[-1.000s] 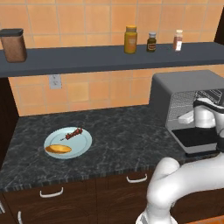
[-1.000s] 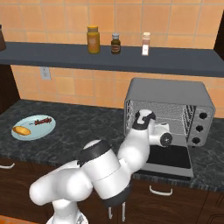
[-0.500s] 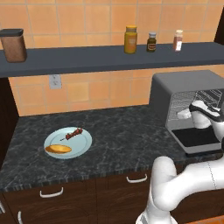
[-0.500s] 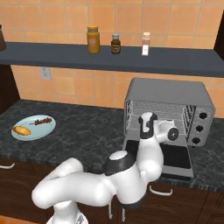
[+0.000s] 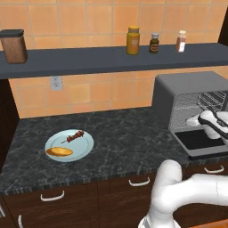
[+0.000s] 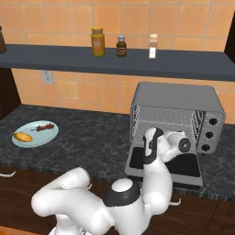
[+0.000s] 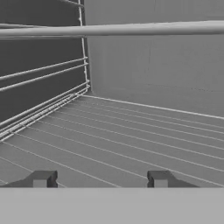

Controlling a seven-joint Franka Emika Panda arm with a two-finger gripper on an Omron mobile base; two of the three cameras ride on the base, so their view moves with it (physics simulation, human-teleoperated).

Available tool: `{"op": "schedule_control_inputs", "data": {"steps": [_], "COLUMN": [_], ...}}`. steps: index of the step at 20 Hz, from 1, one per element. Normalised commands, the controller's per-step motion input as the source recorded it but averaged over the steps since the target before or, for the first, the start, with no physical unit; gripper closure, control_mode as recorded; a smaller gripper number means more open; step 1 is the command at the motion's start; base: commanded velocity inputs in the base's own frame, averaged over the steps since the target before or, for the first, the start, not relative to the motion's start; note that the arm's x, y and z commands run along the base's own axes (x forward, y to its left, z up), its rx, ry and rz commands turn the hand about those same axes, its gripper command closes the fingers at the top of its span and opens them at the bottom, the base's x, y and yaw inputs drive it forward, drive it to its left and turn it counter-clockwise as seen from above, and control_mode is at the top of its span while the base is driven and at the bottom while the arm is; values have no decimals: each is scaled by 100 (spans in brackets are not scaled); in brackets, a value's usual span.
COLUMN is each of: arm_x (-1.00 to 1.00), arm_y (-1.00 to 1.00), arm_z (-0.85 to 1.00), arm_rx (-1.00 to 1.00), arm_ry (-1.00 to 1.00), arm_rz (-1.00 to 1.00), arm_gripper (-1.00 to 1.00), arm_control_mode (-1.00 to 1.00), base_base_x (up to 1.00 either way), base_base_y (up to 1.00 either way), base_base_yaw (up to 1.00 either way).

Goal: Pick up the kebab skewer and baguette bread, and place them inside the toaster oven. Close the toaster oven door and start by setting the timer.

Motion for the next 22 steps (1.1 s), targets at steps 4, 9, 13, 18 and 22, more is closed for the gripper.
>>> {"op": "schedule_control_inputs", "data": {"steps": [4, 9, 13, 18, 22], "arm_x": [-100, -99, -100, -96, -85], "arm_y": [-7, -42, -38, 27, 97], "arm_z": [-41, -12, 16, 100, 64], "arm_rx": [-3, -1, 0, 0, 0], "arm_ry": [36, 36, 31, 16, 14], "arm_rz": [-10, -3, -1, 0, -1], "arm_gripper": [-100, -100, -100, -100, -100], "arm_control_mode": [-100, -100, -100, -100, -100], "base_base_x": [0, 0, 0, 0, 0], "base_base_y": [0, 0, 0, 0, 0], "base_base_yaw": [0, 0, 0, 0, 0]}}
